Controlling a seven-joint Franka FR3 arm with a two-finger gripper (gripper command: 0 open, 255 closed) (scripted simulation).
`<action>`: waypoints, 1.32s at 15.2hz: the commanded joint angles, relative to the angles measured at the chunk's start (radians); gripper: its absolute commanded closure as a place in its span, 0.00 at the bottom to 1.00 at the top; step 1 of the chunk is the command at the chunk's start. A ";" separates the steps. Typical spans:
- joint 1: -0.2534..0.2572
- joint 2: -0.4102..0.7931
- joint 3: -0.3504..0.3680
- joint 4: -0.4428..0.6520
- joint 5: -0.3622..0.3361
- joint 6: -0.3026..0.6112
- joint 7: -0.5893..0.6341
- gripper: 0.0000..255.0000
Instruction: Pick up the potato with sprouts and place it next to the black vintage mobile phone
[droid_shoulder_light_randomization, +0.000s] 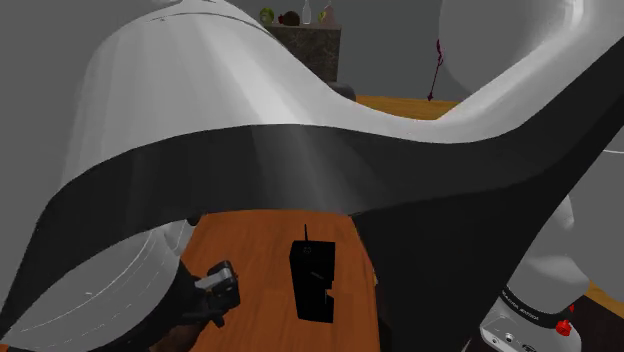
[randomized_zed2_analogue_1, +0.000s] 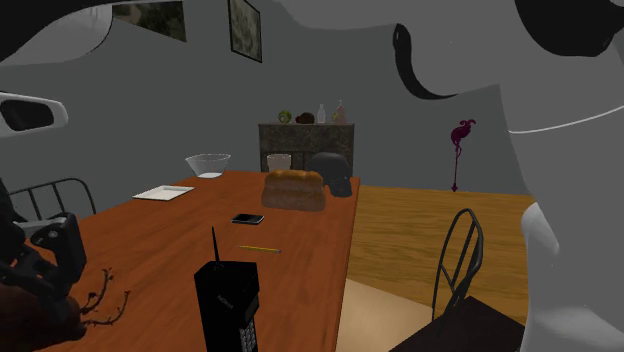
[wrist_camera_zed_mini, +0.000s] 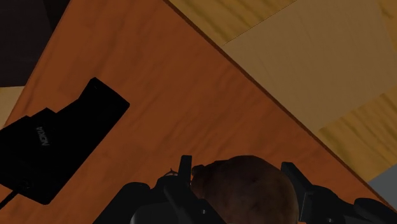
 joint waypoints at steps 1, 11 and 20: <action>-0.004 0.000 -0.001 -0.029 -0.002 0.028 0.007 1.00; -0.011 0.024 -0.012 -0.131 -0.026 0.146 0.040 1.00; -0.008 0.063 -0.028 -0.199 -0.060 0.242 0.074 1.00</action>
